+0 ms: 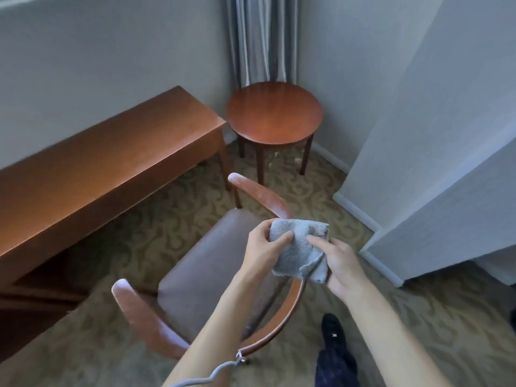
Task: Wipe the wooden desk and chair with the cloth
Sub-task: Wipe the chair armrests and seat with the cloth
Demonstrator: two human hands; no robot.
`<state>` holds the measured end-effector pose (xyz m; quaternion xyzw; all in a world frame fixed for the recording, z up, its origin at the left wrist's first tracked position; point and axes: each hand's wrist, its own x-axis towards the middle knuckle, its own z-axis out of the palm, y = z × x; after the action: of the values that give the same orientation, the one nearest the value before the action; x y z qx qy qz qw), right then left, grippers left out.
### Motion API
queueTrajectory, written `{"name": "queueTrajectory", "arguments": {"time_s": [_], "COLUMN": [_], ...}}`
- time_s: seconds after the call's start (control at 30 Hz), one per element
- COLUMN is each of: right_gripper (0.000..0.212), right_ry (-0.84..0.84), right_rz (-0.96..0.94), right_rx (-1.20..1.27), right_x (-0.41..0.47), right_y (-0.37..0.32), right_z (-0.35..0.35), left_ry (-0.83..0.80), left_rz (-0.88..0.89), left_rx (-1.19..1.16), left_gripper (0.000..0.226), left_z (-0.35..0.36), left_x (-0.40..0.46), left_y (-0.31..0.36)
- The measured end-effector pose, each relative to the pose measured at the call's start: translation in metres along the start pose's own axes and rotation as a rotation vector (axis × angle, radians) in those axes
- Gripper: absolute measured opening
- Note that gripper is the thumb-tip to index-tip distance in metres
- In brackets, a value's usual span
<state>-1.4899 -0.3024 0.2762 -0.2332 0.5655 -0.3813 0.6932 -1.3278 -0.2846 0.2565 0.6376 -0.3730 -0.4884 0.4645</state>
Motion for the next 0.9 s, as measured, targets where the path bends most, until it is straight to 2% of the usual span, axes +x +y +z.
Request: {"name": "queueTrajectory", "arguments": {"time_s": [0.13, 0.33, 0.43, 0.5, 0.57, 0.63, 0.7, 0.8, 0.9], "right_gripper": [0.013, 0.023, 0.028, 0.027, 0.018, 0.036, 0.041, 0.031, 0.019], "right_ry": [-0.171, -0.452, -0.655, -0.788, -0.913, -1.026, -1.054, -1.076, -1.03], "right_rz": [-0.042, -0.326, -0.469, -0.473, -0.428, -0.434, -0.535, -0.652, -0.871], "right_rx": [-0.232, -0.73, -1.067, -1.363, -1.617, -1.788, -1.84, -1.868, -1.95], "right_x": [0.048, 0.096, 0.114, 0.124, 0.128, 0.127, 0.126, 0.129, 0.149], "right_y": [-0.021, -0.034, -0.012, 0.017, 0.054, 0.088, 0.108, 0.121, 0.12], "right_z": [-0.004, -0.011, -0.004, -0.006, -0.019, -0.036, -0.047, -0.05, -0.061], "left_ry": [0.275, 0.549, 0.644, 0.631, 0.54, 0.433, 0.371, 0.355, 0.35], "left_rz": [-0.049, -0.275, -0.354, -0.448, -0.496, -0.535, -0.555, -0.579, -0.558], "left_rx": [-0.045, -0.267, -0.13, 0.031, 0.167, 0.234, 0.254, 0.195, 0.14], "left_gripper": [0.022, 0.024, 0.029, 0.023, 0.02, 0.022, 0.027, 0.032, 0.04], "left_z": [0.033, 0.053, 0.052, 0.055, 0.062, 0.069, 0.077, 0.084, 0.093], "left_x": [0.01, 0.017, 0.017, 0.015, 0.014, 0.015, 0.014, 0.011, 0.009], "left_y": [-0.003, -0.026, -0.056, -0.081, -0.111, -0.133, -0.151, -0.169, -0.179]}}
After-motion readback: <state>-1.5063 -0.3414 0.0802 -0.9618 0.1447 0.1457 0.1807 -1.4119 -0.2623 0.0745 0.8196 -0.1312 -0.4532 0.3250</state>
